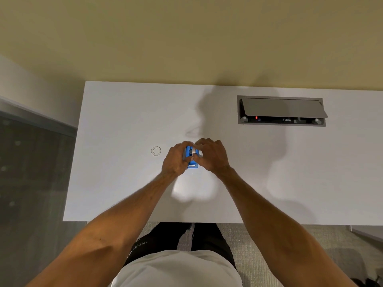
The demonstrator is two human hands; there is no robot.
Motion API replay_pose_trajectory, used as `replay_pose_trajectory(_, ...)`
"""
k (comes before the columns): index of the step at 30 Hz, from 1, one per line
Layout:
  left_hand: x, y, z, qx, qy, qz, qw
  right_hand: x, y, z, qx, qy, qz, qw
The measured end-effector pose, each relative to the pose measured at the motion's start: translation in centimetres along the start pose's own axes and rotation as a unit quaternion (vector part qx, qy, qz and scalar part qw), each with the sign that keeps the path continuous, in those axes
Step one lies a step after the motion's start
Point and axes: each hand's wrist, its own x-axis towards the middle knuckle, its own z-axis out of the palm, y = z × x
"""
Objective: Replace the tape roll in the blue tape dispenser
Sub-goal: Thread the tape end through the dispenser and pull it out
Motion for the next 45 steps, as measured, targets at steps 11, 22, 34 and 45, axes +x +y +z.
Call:
replay_pose_trajectory(11,0.0,0.3,0.4,0.008,0.024,0.004,1.0,0.8,-0.1,0.2,-0.035,-0.006,-0.015,0.999)
replay_pose_trajectory(22,0.1,-0.2,0.6,0.005,0.027,0.003,1.0,1.3,0.6,0.9,-0.063,0.02,0.007,0.998)
replay_pose_trajectory(34,0.2,-0.4,0.2,0.038,0.014,0.024,0.999,0.4,0.2,1.2,-0.066,0.051,-0.011,0.997)
replay_pose_trajectory(45,0.2,0.4,0.4,0.01,0.026,0.008,1.0,0.7,0.0,0.7,-0.106,-0.01,-0.001,0.994)
